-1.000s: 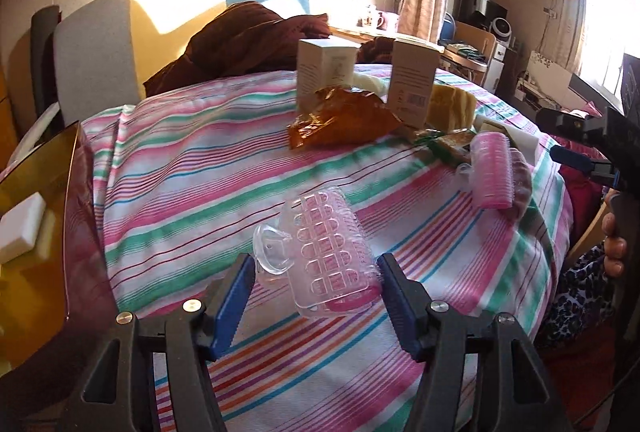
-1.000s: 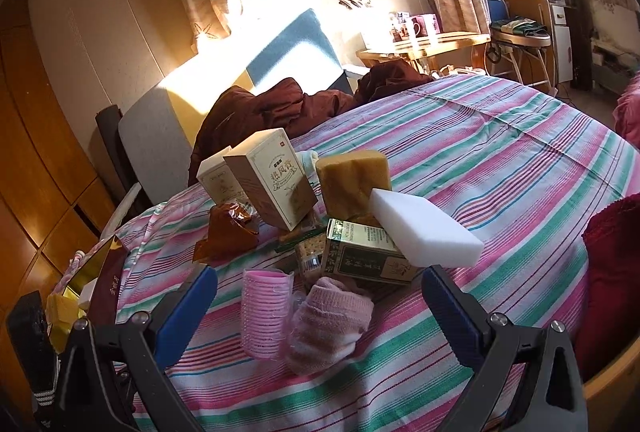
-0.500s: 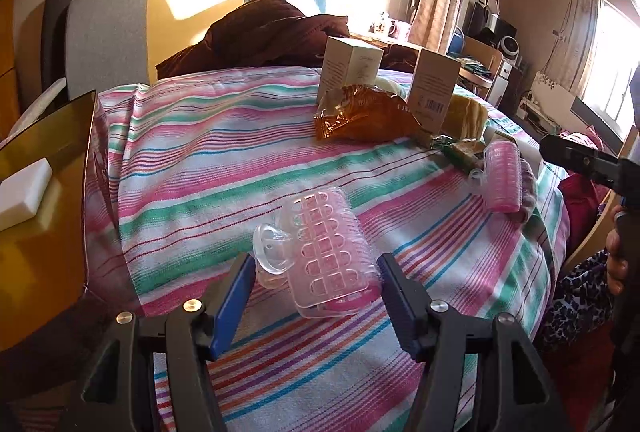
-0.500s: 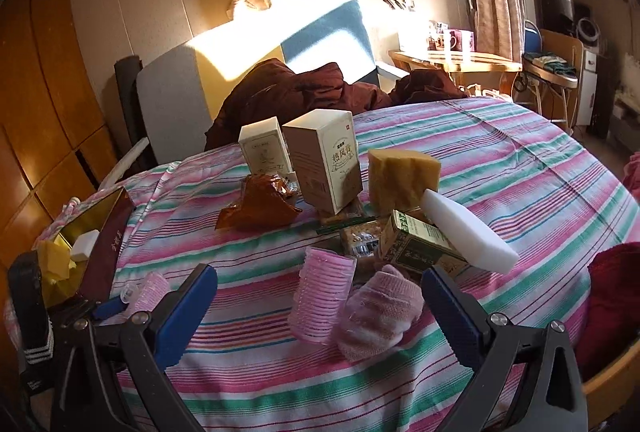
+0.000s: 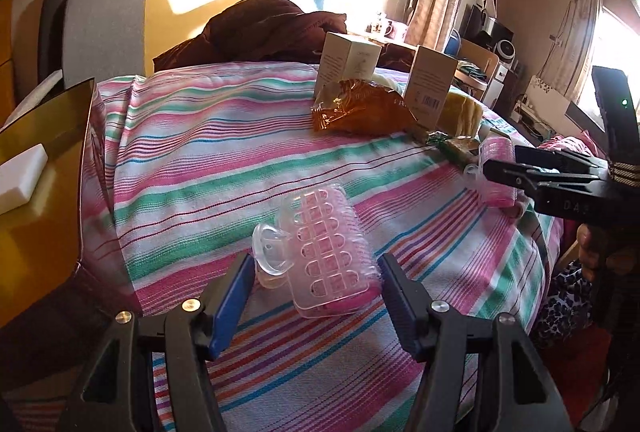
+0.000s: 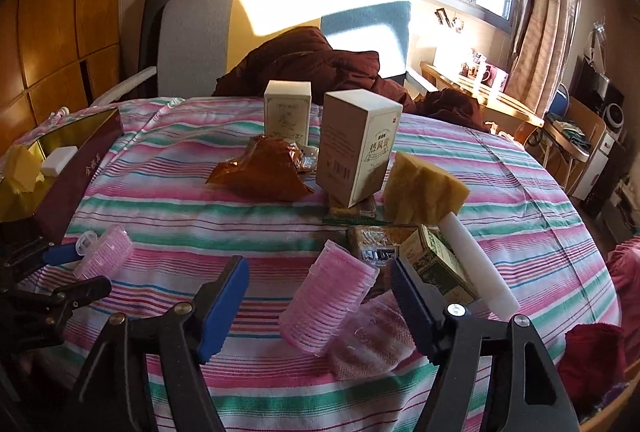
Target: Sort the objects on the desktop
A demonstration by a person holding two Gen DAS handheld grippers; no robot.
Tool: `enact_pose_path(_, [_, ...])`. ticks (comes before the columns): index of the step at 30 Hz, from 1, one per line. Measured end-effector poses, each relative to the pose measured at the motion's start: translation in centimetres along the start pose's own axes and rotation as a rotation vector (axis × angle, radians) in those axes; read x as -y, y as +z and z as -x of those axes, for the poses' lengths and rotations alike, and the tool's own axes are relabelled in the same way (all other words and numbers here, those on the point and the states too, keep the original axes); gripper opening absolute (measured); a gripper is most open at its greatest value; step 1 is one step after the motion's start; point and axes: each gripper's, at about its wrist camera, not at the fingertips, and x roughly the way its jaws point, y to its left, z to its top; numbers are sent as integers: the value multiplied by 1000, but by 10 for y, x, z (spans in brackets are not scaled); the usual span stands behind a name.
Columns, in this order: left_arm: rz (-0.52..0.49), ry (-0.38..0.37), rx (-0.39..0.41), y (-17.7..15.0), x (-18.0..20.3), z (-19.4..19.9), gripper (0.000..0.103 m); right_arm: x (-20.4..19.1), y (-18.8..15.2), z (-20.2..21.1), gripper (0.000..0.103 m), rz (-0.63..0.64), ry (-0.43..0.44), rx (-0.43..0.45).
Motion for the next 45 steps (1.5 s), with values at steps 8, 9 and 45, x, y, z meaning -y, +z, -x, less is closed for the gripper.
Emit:
enact_pose_path(8, [4, -2, 2, 0, -1, -1, 65, 4, -7, -22, 74, 10, -32, -65])
enact_pose_path(9, [5, -2, 2, 0, -1, -1, 65, 4, -8, -23, 73, 15, -40, -66])
enact_pose_path(45, [-12, 23, 4, -2, 4, -2, 66, 39, 13, -2, 53, -341, 193, 72])
